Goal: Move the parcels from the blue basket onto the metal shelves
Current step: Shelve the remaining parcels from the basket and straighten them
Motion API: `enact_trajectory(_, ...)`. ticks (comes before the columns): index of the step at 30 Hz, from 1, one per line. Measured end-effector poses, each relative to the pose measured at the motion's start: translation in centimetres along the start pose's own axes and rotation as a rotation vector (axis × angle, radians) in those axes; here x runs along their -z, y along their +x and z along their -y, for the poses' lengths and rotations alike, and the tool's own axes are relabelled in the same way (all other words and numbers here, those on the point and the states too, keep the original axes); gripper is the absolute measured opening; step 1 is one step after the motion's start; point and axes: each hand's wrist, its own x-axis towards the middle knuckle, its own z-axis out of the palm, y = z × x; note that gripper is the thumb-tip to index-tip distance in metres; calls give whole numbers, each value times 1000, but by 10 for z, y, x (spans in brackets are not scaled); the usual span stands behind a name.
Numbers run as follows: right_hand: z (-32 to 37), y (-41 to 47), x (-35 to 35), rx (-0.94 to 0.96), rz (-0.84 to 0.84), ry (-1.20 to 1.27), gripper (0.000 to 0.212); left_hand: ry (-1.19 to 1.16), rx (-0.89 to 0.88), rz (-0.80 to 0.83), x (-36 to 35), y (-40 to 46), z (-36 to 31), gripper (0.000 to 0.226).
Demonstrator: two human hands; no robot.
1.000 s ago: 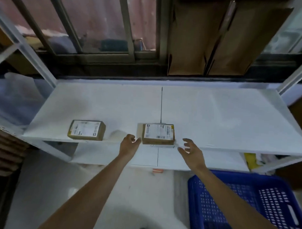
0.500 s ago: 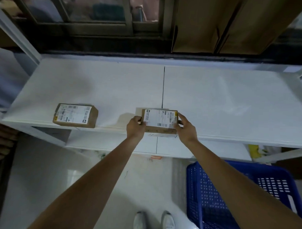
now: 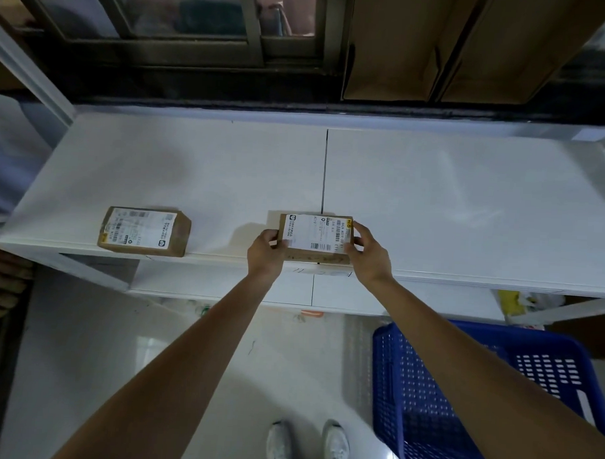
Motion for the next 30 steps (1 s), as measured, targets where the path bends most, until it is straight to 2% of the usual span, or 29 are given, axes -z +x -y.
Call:
enact_trajectory(12, 2, -7, 3, -24, 25, 15, 52, 12, 4, -16, 4, -2, 1, 37)
enact_trajectory(15, 10, -12, 9, 4, -58, -4, 56, -10, -2, -67, 21, -3, -3, 37)
enact_trajectory(20, 53, -23, 11, 149, -239, -80, 48, -19, -58, -186, 73, -2, -9, 26)
enact_trajectory(25, 117, -32, -22, 258, -148, -57, 43, 20, -60, -242, 145, 16, -4, 29)
enact_trajectory(30, 168, -41, -90, 217, -5, 11, 39, 18, -66, -303, 221, 50, 21, 23)
